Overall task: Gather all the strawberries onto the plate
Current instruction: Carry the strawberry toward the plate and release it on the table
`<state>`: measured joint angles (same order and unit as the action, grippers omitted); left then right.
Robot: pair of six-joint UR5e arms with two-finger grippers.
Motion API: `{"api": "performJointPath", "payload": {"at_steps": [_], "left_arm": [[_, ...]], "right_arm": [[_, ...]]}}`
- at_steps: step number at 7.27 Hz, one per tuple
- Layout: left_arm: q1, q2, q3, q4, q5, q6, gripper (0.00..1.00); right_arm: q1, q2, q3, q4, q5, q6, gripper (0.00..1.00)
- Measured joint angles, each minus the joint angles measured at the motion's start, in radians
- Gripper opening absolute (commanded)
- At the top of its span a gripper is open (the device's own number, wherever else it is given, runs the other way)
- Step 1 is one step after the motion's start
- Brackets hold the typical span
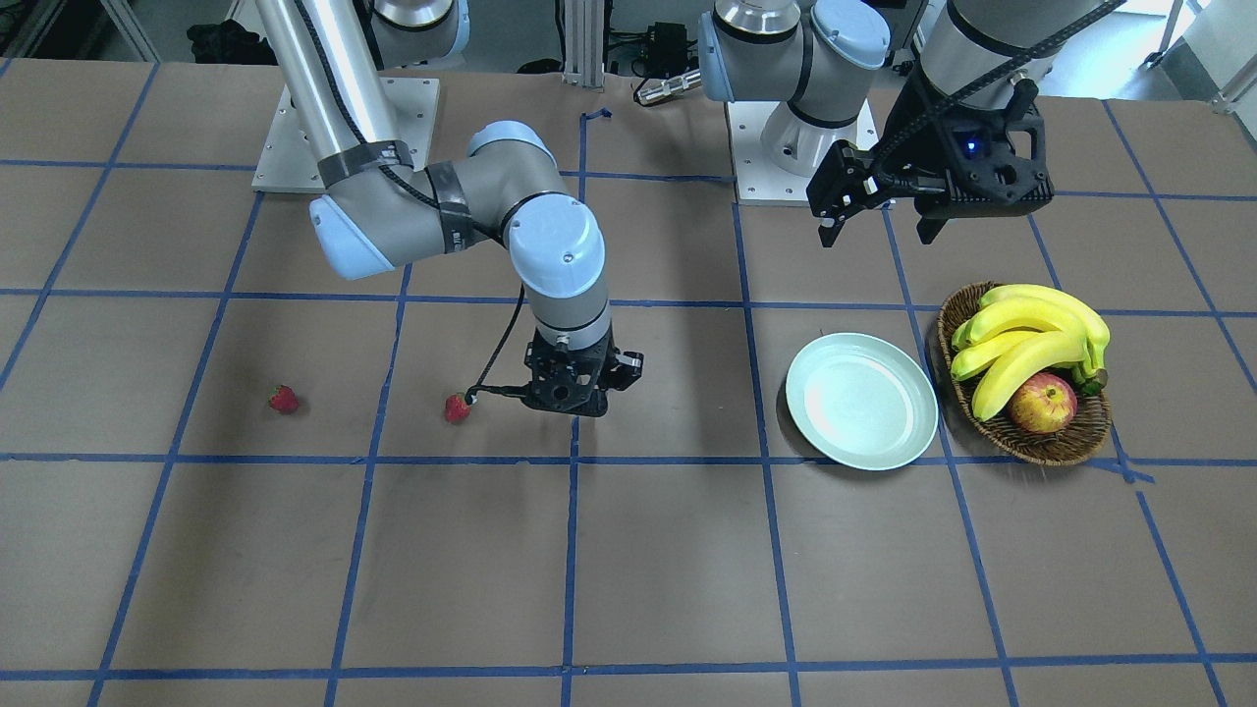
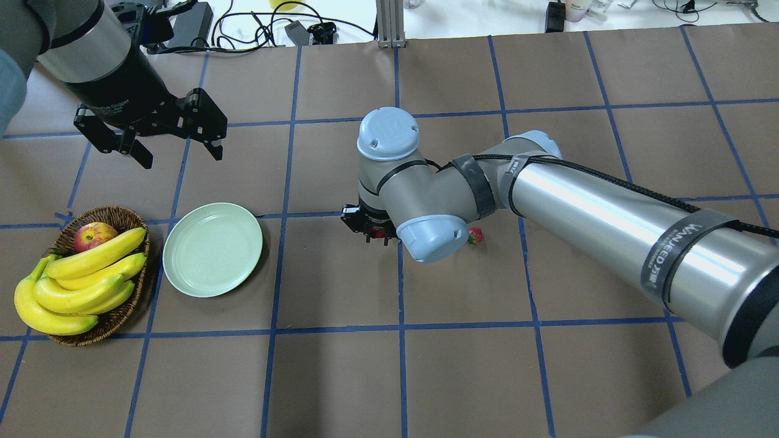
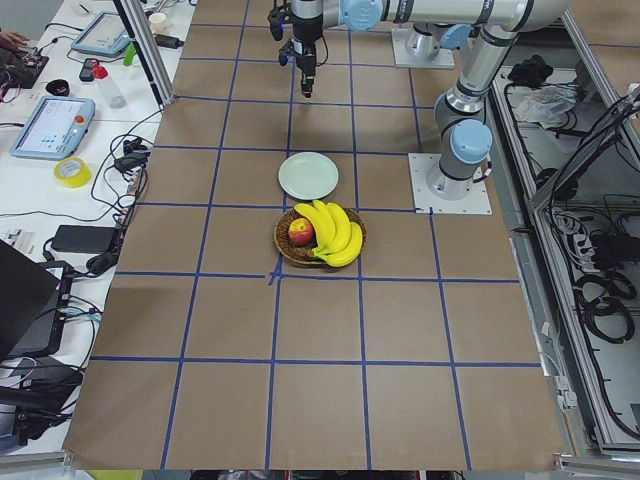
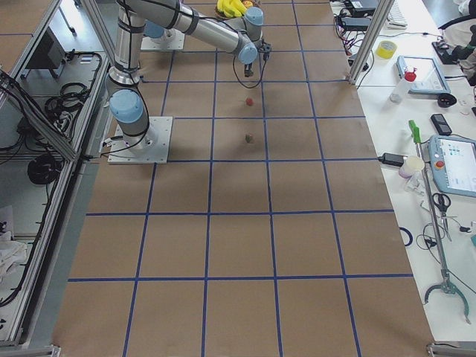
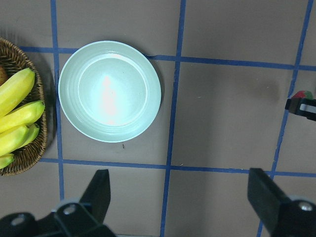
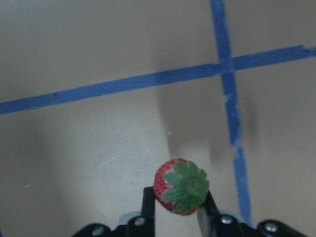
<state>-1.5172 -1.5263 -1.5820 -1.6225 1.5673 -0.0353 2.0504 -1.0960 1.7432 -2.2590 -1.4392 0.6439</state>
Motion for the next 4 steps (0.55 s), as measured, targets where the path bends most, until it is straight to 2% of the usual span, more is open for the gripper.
{"api": "performJointPath", "payload": {"at_steps": [1,2,3,4], "left_arm": [[0.000,0.000,-0.004,0.002,0.002,0.000,1.00],[0.000,0.001,-0.007,0.003,0.009,0.000,1.00],[-0.001,0.002,-0.008,0.002,0.017,-0.001,1.00],[-0.001,0.003,-0.009,0.002,0.021,-0.001,1.00]], "right_arm": [[0.043,0.026,-0.015,-0.036,0.005,0.028,0.00],[0.075,0.043,-0.030,-0.058,0.008,0.054,0.27],[0.094,0.053,-0.040,-0.066,0.008,0.069,0.67],[0.102,0.058,-0.041,-0.068,0.007,0.075,1.00]]}}
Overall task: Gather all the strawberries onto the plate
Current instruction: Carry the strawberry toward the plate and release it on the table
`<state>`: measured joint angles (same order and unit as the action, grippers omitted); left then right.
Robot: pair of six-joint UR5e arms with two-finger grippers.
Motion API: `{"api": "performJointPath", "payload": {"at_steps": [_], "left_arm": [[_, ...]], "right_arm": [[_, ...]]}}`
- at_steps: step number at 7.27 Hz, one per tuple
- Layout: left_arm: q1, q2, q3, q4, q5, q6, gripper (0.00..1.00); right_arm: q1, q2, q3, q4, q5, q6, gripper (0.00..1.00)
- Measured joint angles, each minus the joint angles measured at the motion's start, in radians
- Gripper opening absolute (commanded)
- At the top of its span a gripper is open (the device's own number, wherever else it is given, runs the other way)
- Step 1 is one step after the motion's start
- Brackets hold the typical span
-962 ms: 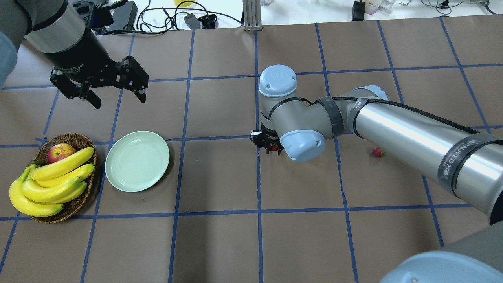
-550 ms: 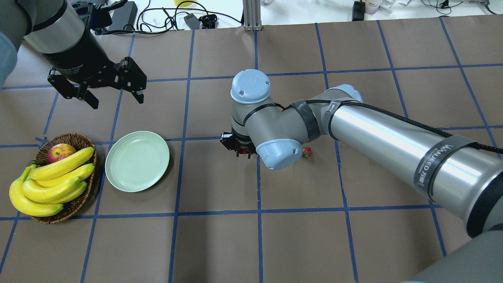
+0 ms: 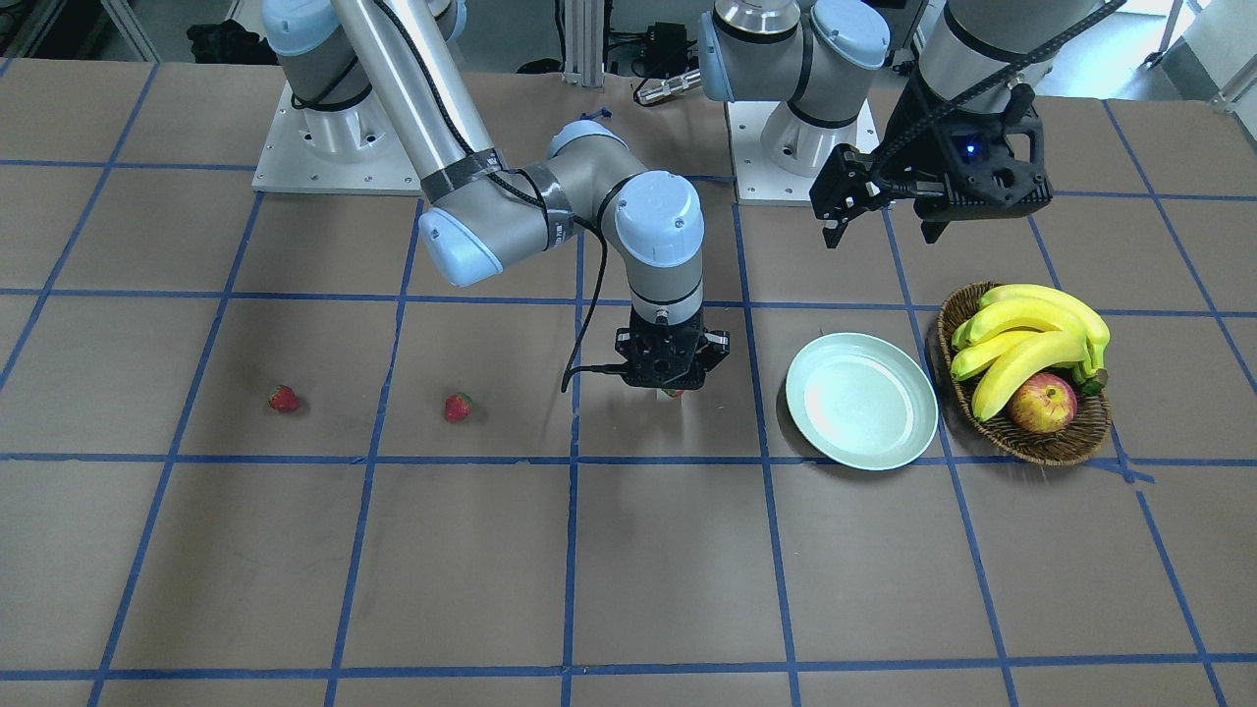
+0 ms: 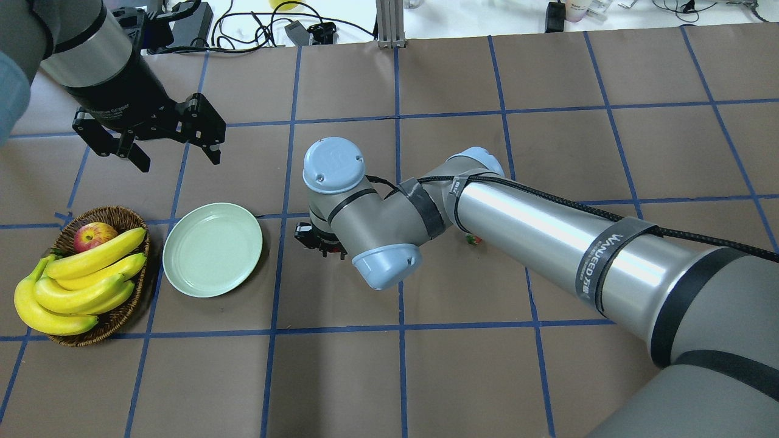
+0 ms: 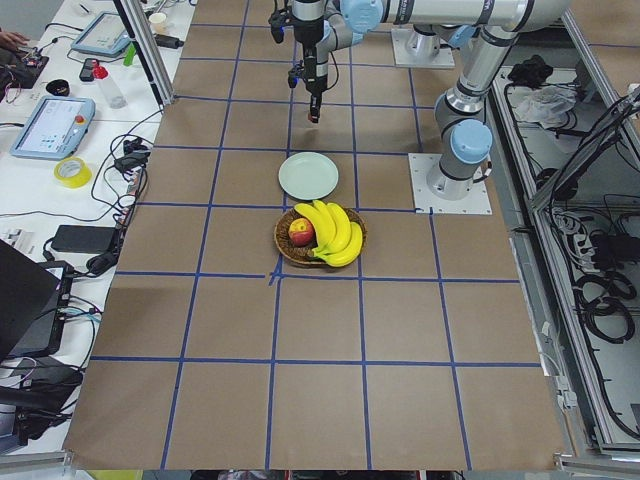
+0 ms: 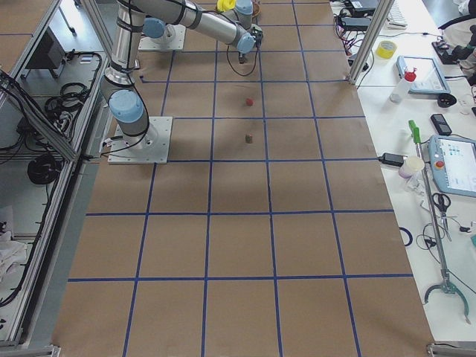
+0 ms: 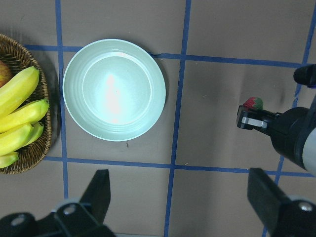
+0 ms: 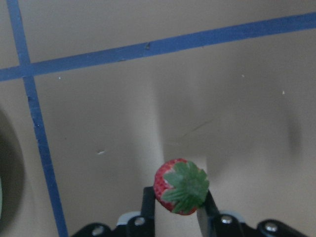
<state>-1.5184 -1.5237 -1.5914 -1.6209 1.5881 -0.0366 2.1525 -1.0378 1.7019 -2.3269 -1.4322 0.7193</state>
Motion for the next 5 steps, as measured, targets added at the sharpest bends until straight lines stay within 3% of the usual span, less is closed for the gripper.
{"api": "performJointPath", "payload": {"at_steps": [3,5], "left_arm": [[0.000,-0.003,-0.001,0.007,0.000,-0.008,1.00],[0.000,-0.002,0.000,0.007,0.000,-0.010,1.00]], "right_arm": [[-0.009,-0.021,-0.002,0.008,-0.031,-0.014,1.00],[-0.121,-0.096,0.010,0.074,-0.055,-0.134,1.00]]}}
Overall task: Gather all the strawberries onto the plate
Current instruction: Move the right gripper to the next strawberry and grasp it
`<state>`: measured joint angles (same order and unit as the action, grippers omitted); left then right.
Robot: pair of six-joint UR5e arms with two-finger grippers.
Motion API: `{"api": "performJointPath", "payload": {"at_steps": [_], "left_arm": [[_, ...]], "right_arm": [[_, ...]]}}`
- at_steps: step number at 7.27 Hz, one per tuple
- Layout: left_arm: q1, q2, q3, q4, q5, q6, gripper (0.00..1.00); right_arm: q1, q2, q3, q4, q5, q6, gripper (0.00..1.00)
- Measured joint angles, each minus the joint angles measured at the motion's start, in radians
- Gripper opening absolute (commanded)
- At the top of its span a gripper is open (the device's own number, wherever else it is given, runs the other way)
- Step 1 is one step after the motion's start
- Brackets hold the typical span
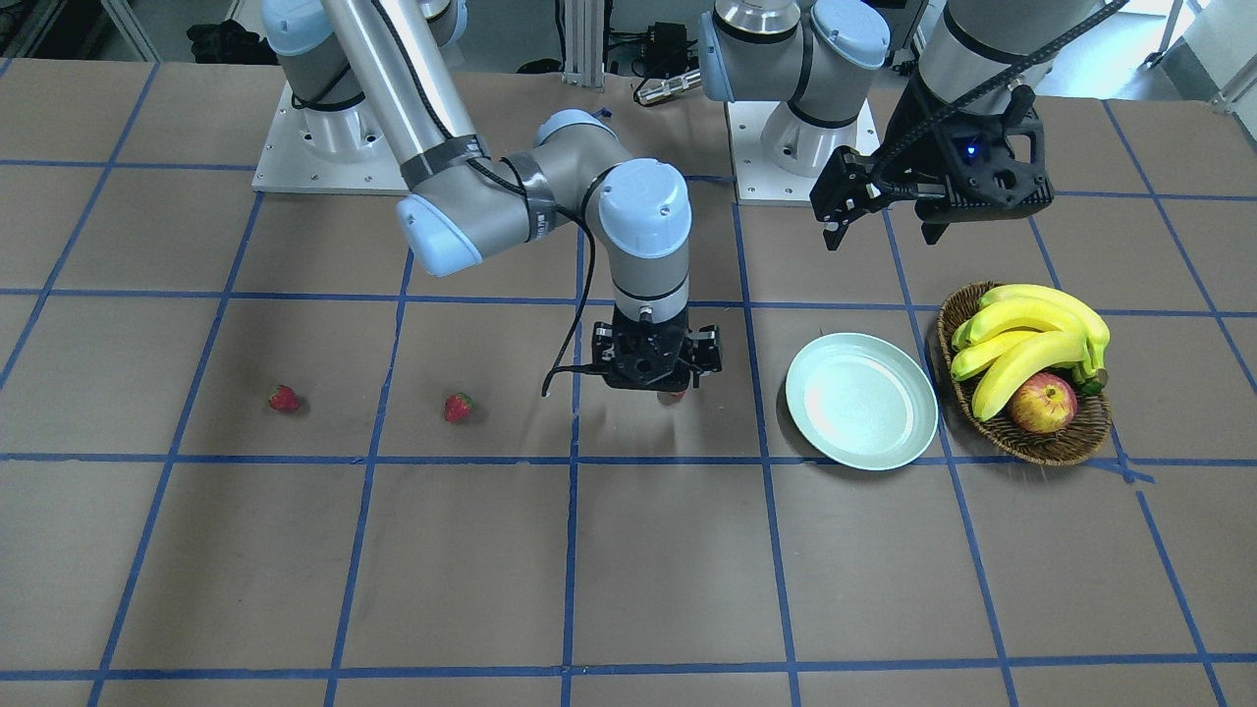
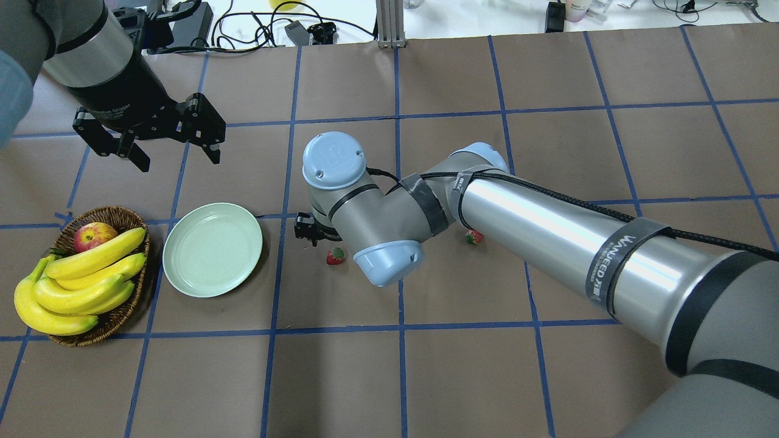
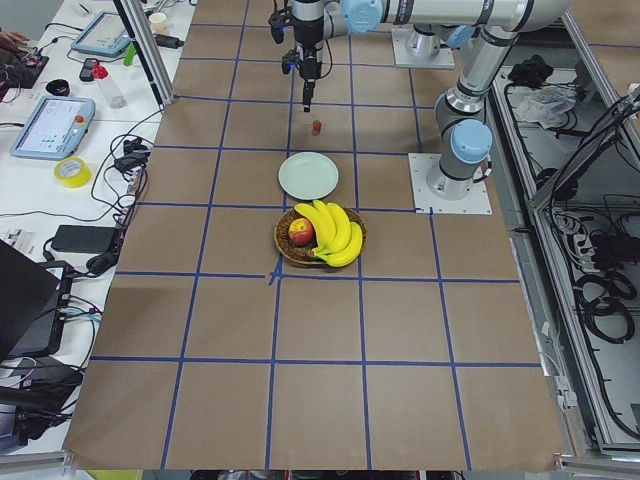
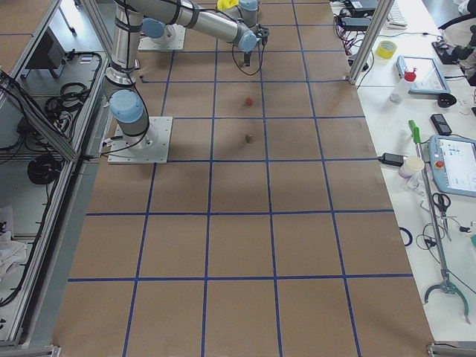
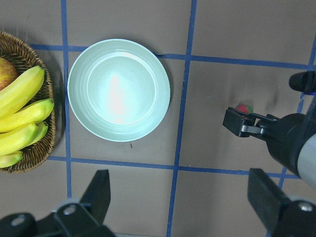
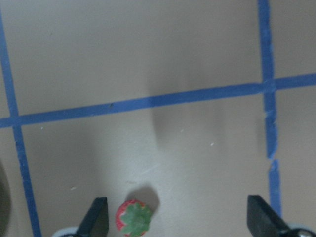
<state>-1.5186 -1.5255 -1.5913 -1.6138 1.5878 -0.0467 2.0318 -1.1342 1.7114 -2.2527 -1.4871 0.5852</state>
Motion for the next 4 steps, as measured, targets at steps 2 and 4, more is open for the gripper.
{"api": "performJointPath", "payload": {"at_steps": [2,4], "left_arm": [[0.000,0.000,0.000,0.003,-0.003,0.008,1.00],[-0.002,0.003,0.000,0.003,-0.002,0.010,1.00]], "right_arm": [[-0.137,-0.083,0.037,0.078,-0.012,-0.181,0.99],[-0.283,-0.125,0.125,0.071,-0.047,-0.328,0.96]]}}
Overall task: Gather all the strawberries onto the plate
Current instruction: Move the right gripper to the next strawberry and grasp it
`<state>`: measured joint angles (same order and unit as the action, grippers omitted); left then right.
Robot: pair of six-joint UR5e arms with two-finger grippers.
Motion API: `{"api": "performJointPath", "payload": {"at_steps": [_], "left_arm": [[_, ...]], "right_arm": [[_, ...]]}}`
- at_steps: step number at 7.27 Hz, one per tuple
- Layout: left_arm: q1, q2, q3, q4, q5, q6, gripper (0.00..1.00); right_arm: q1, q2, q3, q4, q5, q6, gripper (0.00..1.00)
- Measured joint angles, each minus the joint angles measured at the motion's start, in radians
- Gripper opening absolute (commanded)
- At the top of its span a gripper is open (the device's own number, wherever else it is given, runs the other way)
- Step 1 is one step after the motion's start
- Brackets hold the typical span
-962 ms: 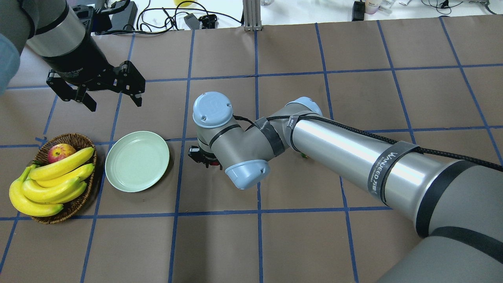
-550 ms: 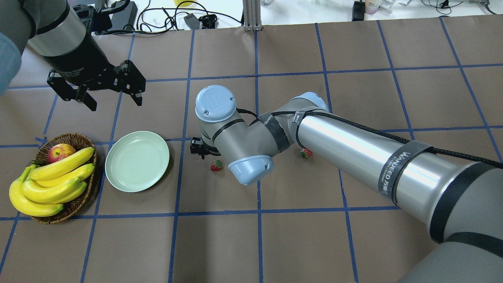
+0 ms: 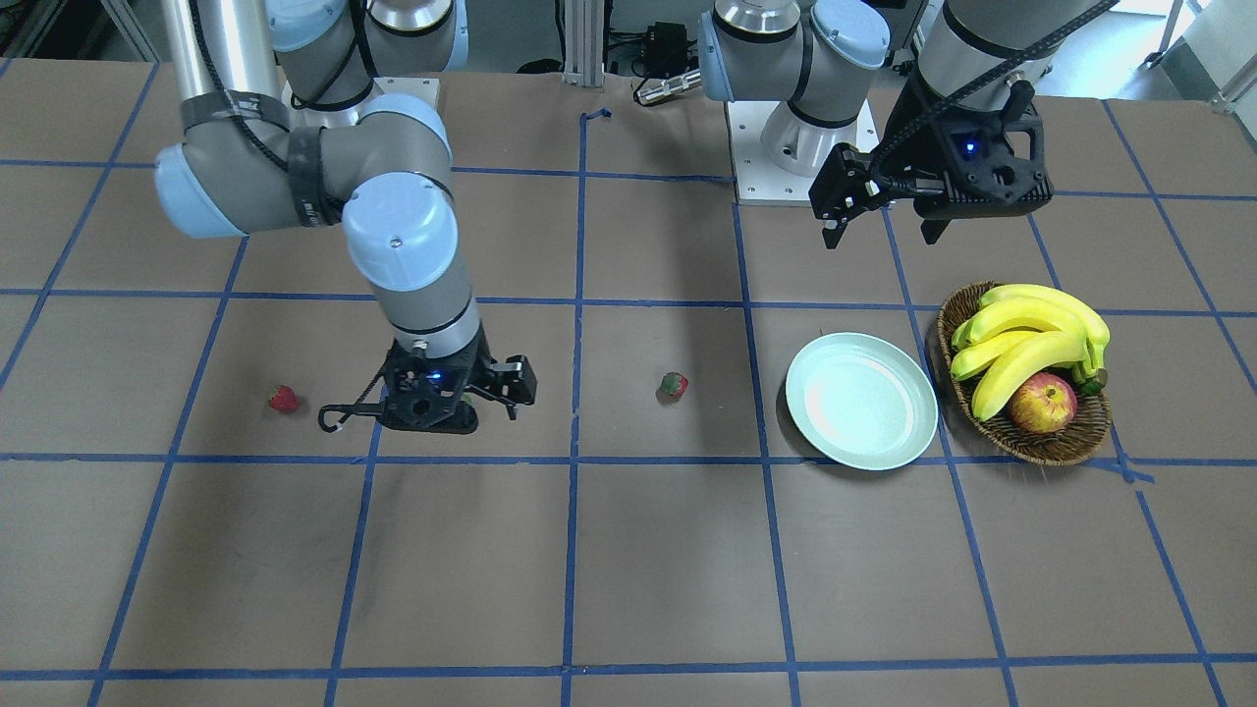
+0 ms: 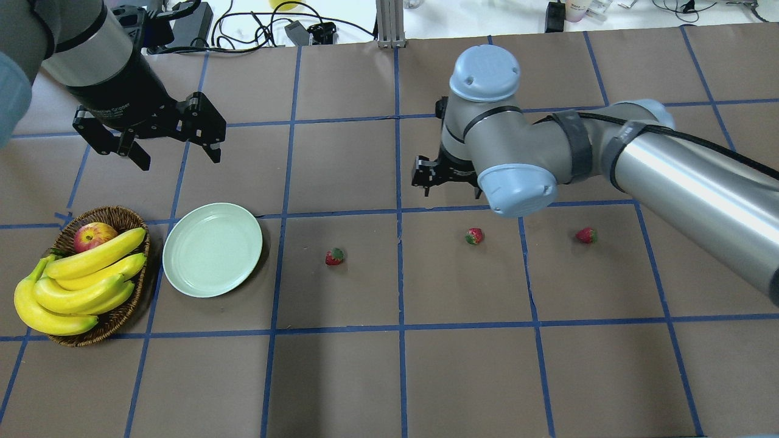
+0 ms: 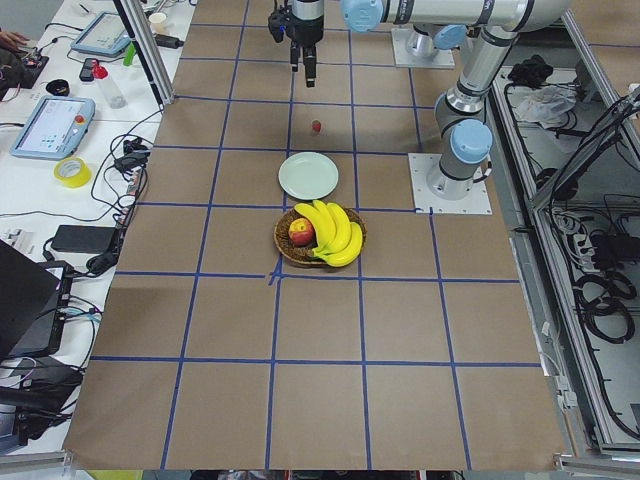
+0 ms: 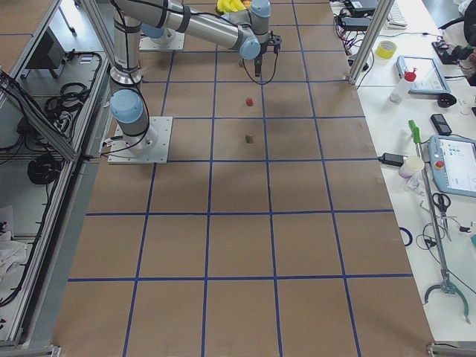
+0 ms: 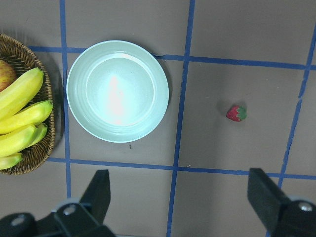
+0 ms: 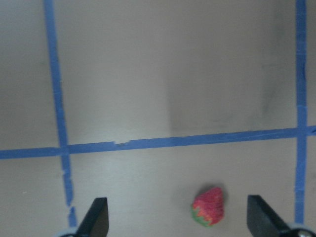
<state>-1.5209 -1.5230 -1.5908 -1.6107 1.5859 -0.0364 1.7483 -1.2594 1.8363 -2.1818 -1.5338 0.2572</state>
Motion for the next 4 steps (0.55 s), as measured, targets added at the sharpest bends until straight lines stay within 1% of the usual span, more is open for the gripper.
{"api": "performJointPath", "payload": {"at_steps": [1,2,3,4], "left_arm": [[0.000,0.001,0.000,0.000,0.000,0.001,1.00],[0.001,0.000,0.000,0.001,0.000,0.001,1.00],[0.001,-0.001,0.000,0.002,0.000,0.001,1.00],[0.001,-0.002,-0.001,0.002,0.000,0.001,1.00]], "right_arm": [[-0.040,-0.006,0.069,-0.056,-0.003,-0.039,0.91],[-0.054,-0.004,0.129,-0.117,-0.001,-0.054,0.88],[-0.058,0.006,0.165,-0.151,0.022,-0.055,0.84],[-0.056,0.024,0.183,-0.165,0.065,-0.049,0.65]]}}
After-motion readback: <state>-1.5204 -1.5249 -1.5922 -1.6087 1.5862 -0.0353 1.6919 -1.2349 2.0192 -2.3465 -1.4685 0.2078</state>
